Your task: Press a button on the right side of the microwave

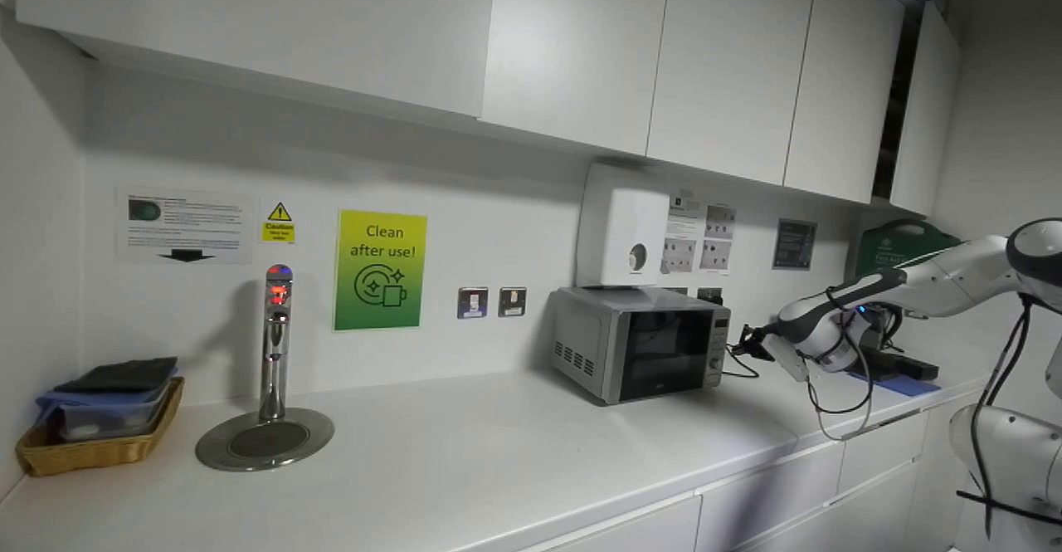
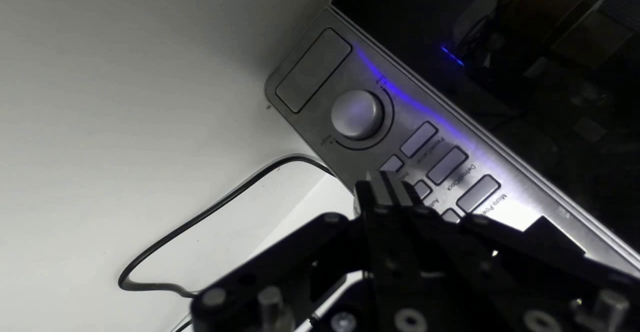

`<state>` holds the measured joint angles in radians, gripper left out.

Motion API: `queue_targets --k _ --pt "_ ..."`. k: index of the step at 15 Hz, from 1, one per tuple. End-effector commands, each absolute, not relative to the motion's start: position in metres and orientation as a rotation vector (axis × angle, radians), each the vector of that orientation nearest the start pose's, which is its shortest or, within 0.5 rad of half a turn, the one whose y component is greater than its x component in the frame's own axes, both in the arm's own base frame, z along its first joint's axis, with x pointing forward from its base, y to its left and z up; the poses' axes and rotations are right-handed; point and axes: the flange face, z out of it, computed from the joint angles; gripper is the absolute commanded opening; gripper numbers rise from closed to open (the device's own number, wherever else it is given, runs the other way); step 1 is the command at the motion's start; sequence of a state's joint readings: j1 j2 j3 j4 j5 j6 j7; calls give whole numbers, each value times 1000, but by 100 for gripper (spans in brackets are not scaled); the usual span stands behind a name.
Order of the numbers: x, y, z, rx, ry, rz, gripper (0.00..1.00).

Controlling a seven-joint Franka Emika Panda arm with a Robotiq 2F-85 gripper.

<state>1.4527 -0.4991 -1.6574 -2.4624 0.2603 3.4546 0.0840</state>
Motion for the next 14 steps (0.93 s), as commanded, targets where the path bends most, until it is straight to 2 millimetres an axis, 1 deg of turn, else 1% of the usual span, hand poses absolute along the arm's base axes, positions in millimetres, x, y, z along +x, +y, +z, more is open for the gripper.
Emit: queue_targets --k 1,14 --pt "502 -166 370 -2241 1001 -1169 1" --pt "502 -164 371 -2220 994 -1162 0"
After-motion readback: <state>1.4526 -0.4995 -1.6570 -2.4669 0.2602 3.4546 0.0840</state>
